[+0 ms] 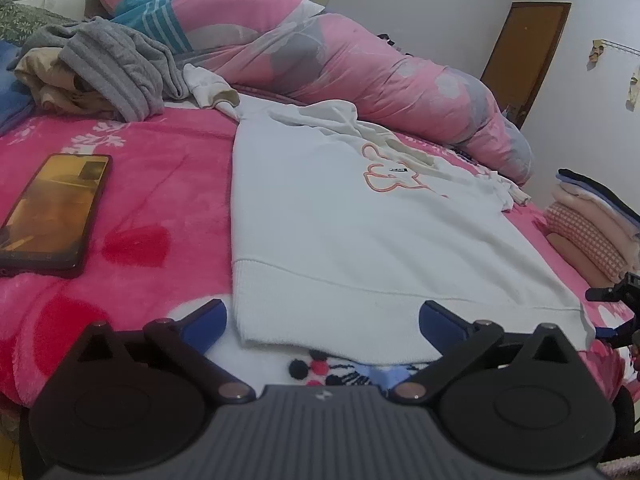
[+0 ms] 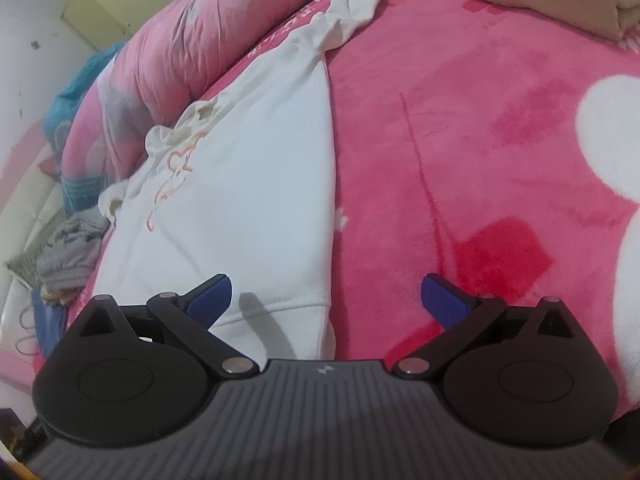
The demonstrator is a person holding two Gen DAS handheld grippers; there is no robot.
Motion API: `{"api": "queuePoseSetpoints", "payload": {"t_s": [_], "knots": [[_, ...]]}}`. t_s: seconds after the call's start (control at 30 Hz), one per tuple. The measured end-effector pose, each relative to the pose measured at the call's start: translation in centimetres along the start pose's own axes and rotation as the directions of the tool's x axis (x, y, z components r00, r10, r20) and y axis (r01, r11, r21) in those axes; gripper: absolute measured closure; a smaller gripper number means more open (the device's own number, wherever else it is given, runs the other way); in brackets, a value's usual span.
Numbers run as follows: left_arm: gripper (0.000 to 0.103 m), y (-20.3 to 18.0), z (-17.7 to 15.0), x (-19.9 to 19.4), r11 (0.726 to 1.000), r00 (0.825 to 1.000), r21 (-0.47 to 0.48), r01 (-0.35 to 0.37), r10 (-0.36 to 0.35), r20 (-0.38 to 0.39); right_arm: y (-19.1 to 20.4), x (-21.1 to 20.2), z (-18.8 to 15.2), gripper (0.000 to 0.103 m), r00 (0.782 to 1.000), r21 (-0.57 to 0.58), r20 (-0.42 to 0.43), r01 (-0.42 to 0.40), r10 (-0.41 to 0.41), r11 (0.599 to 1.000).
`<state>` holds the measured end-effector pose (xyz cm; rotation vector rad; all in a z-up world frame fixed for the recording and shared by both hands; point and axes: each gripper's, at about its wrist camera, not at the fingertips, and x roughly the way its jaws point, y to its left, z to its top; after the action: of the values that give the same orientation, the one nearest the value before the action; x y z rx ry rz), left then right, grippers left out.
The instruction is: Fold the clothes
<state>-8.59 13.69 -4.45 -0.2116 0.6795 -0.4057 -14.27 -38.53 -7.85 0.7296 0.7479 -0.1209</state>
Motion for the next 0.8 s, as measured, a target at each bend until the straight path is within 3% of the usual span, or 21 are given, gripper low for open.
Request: {"api": "queuePoseSetpoints", "payload": {"t_s": [0.27, 0.37, 0.57, 0.7, 0.73, 0.8], "knots": [[0.001, 0.9, 0.8, -0.3, 0.998, 0.999, -0.059, -0.031, 0.033, 0.027, 0.2, 0.0, -0.8, 0.001, 0.999, -0.05, 0.032, 0.0, 0.001, 0.999], [0.011, 0.9, 1.3, 0.3, 0.995, 0.997, -0.061, -0.078, 0.079, 0.013, -0.3, -0.2, -0.8, 0.001, 0.999, -0.039, 0.043, -0.026, 0.028, 0.999], [0.046, 0.7, 2.1, 1.7, 0.989, 0.99, -0.059, -0.137, 0.136, -0.028, -0.4, -0.2, -1.0, 0.001, 0.997, -0.069, 0.051, -0.046, 0.05, 0.997], [0.086, 0.2, 2.2, 2.5, 0.982, 0.982, -0.034, -0.184, 0.183, -0.044, 0.1, 0.0, -1.2, 0.001, 0.998, -0.122, 0.054, -0.026, 0.032, 0.992], [0.092, 0.2, 2.3, 2.5, 0.982, 0.982, -0.038, -0.184, 0.182, -0.039, 0.1, 0.0, -1.2, 0.001, 0.998, -0.128, 0.056, -0.022, 0.029, 0.992], [0.095, 0.1, 2.4, 2.2, 0.982, 0.983, -0.047, -0.184, 0.183, -0.023, 0.2, -0.1, -1.1, 0.004, 0.998, -0.13, 0.063, -0.017, 0.025, 0.991]]}}
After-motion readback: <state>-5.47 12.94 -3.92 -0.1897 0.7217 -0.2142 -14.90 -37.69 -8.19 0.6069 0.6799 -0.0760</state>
